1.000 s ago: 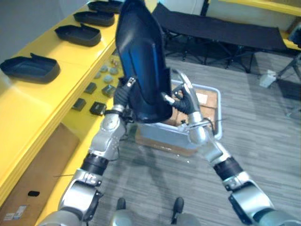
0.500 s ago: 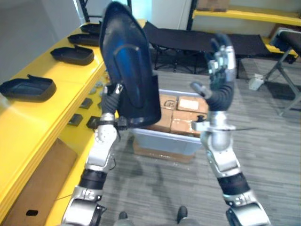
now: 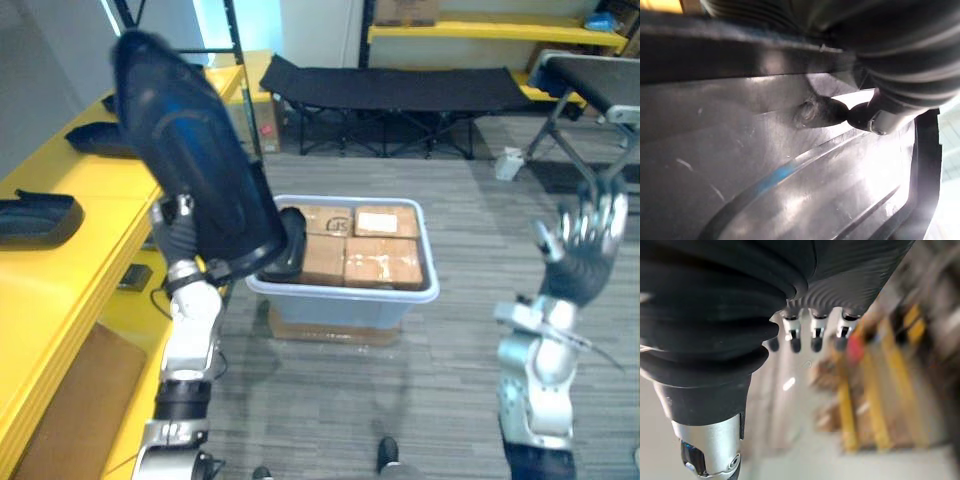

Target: Walk over and take plastic housings, then place them on the shelf

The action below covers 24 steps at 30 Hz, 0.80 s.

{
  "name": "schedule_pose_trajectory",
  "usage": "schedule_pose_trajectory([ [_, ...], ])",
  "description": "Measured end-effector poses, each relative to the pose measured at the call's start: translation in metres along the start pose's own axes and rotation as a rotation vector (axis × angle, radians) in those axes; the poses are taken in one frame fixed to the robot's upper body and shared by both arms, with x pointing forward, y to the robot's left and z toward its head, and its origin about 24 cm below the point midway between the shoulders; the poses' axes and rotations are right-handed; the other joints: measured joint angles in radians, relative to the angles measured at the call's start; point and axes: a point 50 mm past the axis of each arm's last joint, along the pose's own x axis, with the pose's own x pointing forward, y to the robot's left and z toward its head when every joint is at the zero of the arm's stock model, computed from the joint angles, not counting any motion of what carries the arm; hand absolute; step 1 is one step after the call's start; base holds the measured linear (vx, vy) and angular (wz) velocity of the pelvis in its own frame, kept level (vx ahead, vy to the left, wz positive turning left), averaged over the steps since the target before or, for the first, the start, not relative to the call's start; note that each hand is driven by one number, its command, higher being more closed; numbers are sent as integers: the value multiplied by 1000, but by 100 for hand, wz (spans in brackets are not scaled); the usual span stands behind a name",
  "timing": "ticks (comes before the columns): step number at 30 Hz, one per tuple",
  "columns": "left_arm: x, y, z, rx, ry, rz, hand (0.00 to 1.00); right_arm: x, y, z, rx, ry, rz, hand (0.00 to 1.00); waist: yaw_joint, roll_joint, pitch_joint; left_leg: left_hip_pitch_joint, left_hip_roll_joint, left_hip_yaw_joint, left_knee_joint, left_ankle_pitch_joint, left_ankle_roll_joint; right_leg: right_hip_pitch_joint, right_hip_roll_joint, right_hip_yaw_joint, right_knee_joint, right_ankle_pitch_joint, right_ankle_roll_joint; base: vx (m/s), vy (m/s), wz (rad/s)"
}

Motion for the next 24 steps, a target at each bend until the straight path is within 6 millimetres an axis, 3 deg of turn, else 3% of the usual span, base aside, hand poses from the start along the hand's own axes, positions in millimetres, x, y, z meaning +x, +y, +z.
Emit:
schedule_pose_trajectory([
  [2,-19,9,0,-87,-2,29,100,-20,-18,-25,-30,133,-89,0,0,2,-1,-1,0,-1,0,-1,1,0,-1,-2,0,-1,1,0,0,0],
  [5,-47,22,7,-178,-31,64,100,-41,-34,-45,-101,238,-165,0,10,4,-2,-2,-1,-4,0,-3,3,2,-2,-5,0,-3,3,-1,2,1],
  [8,-61,33,14,-182,-71,43,100,-47,-44,-53,-155,277,-189,0,30,12,-6,-3,-4,-25,0,-3,4,16,-7,-26,0,-12,8,-15,7,18],
  [10,-66,42,18,-166,-89,35,100,-47,-44,-53,-162,271,-181,0,51,22,-15,-2,-3,-31,0,-4,3,21,-7,-30,-4,-22,7,-20,5,16],
  [13,-70,59,23,-129,-119,56,100,-44,-40,-52,-170,253,-164,0,59,36,-24,-10,-4,-61,0,-9,2,34,-8,-60,-9,-29,7,-11,0,25],
  [19,-73,99,30,-33,-164,198,100,-28,-11,-50,-116,207,16,0,115,42,-32,-25,0,-92,1,-5,-4,40,-5,-91,-9,-35,11,11,-3,15],
  [21,-73,111,32,-3,-176,244,100,-25,5,-50,-87,198,104,0,122,35,-36,-42,-1,-123,5,-4,-4,48,-7,-123,-8,-36,11,31,-4,39],
  [24,-77,136,35,69,-183,321,100,-21,30,-50,-41,184,225,0,163,22,-35,-59,-3,-163,23,-8,0,67,-9,-162,0,-40,13,56,-1,40],
])
